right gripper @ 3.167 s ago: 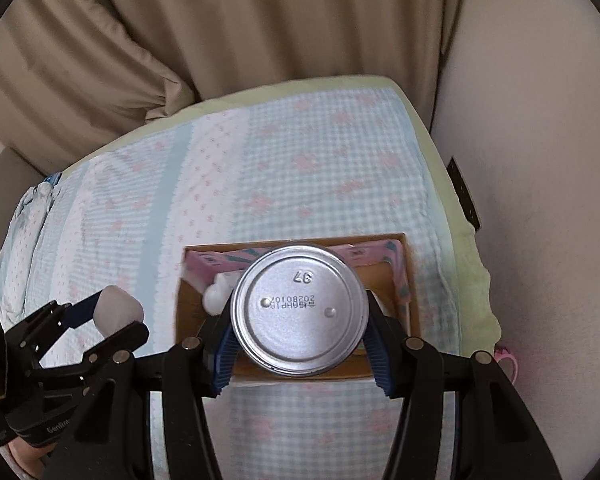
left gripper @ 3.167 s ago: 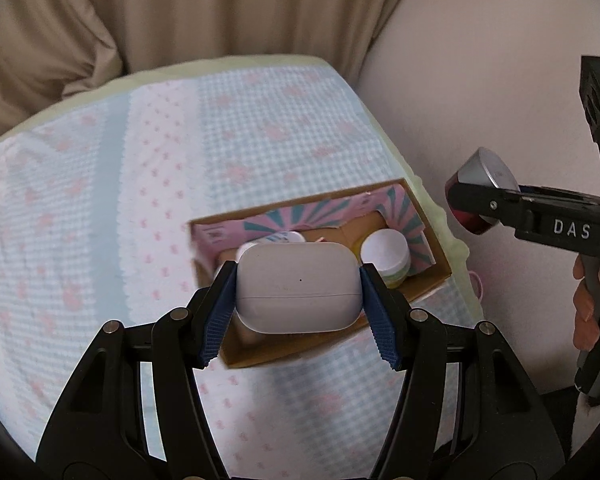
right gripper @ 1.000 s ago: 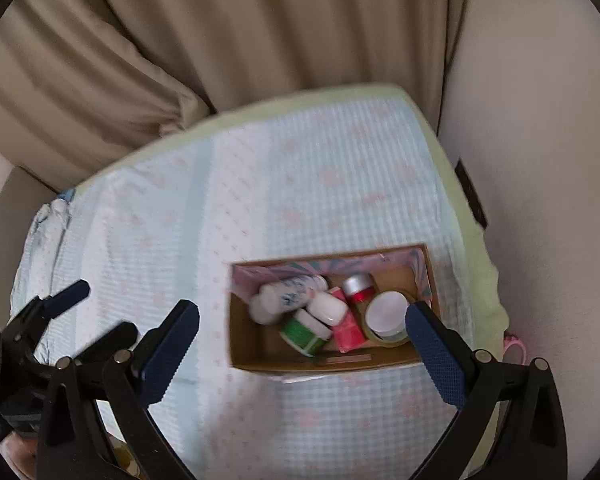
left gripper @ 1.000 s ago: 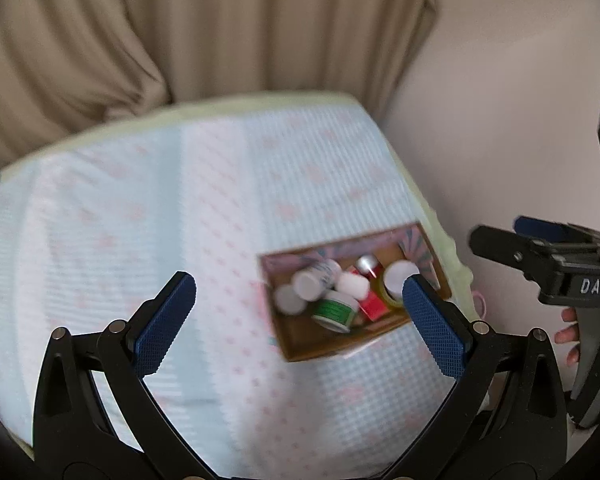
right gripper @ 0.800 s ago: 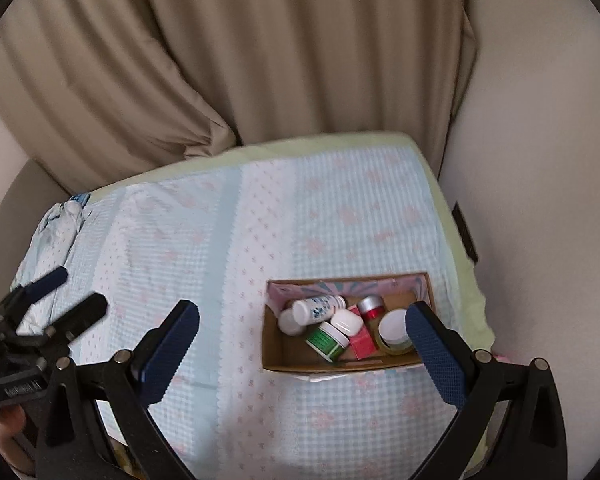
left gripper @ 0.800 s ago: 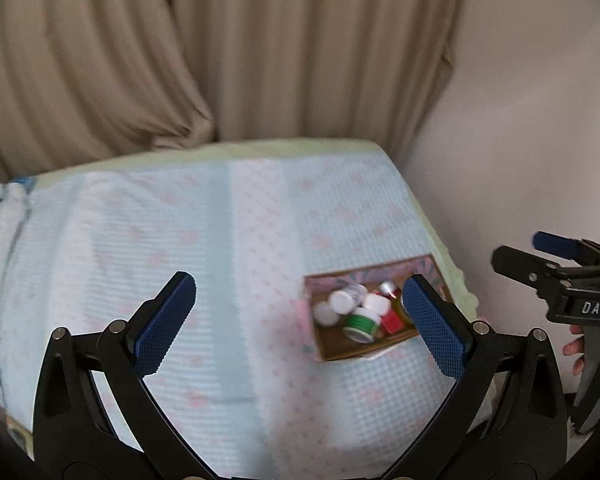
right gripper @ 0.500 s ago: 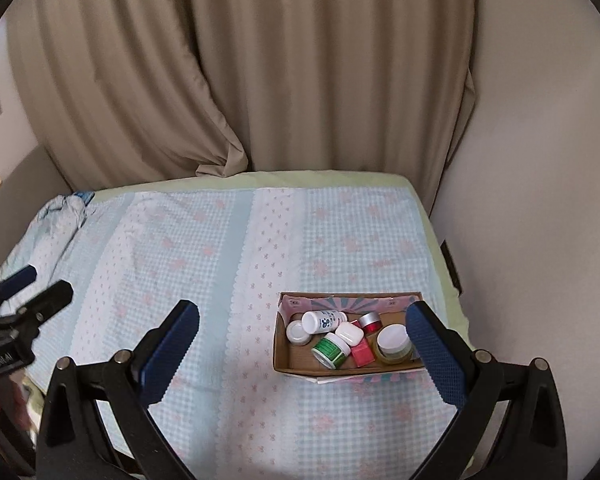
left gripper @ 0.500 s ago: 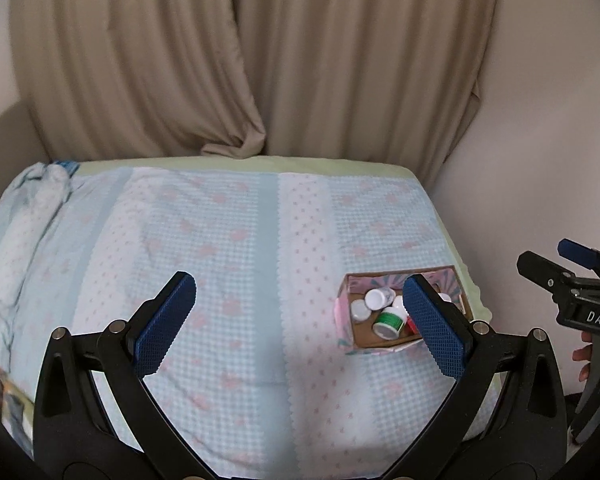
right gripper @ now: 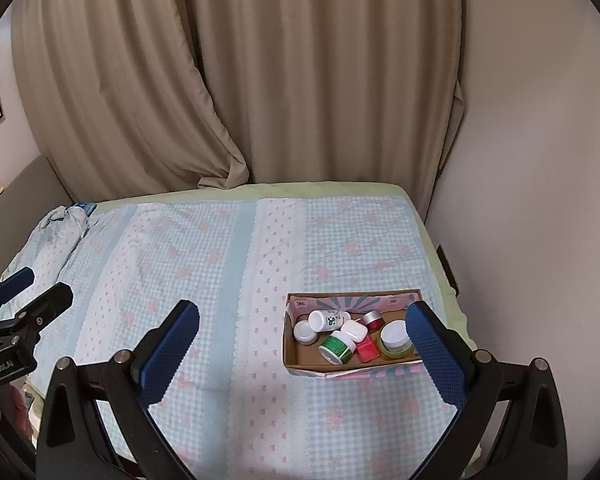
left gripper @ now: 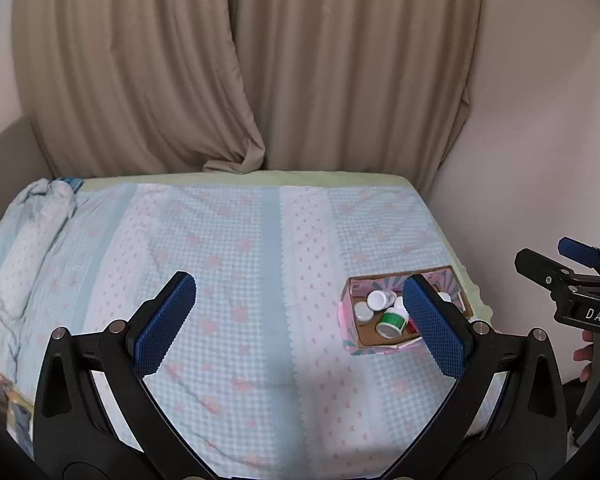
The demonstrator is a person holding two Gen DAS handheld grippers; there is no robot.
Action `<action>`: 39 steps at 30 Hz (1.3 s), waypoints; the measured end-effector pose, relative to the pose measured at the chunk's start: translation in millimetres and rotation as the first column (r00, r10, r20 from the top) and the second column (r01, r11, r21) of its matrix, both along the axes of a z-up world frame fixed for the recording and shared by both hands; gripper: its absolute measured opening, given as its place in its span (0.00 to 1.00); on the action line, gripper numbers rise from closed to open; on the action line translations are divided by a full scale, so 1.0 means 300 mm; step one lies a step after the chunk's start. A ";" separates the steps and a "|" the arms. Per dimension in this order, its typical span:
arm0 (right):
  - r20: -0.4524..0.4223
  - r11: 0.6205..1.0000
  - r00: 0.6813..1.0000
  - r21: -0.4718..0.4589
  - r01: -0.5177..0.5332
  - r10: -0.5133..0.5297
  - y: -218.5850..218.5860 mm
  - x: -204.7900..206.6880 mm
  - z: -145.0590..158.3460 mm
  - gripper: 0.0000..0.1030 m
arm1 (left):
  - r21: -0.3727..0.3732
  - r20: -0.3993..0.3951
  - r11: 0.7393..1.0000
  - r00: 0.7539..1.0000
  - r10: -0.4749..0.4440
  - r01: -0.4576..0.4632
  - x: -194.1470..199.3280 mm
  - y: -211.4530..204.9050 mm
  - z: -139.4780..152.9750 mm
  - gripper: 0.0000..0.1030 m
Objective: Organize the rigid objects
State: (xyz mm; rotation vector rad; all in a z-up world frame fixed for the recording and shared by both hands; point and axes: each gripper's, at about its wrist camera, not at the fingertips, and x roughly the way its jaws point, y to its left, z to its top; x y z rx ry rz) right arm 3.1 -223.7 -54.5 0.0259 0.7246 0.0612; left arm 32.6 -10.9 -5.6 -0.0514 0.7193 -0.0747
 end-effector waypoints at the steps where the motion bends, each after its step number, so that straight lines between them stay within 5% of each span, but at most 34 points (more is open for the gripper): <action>1: 0.004 1.000 1.000 -0.002 0.001 -0.001 0.002 -0.003 0.003 1.00 | 0.000 0.002 1.000 1.000 0.000 0.000 -0.001 0.001 0.002 1.00; 39: 0.008 1.000 1.000 -0.009 0.002 -0.002 -0.005 -0.014 0.012 1.00 | 0.029 0.023 1.000 1.000 0.001 -0.002 0.001 -0.016 0.021 1.00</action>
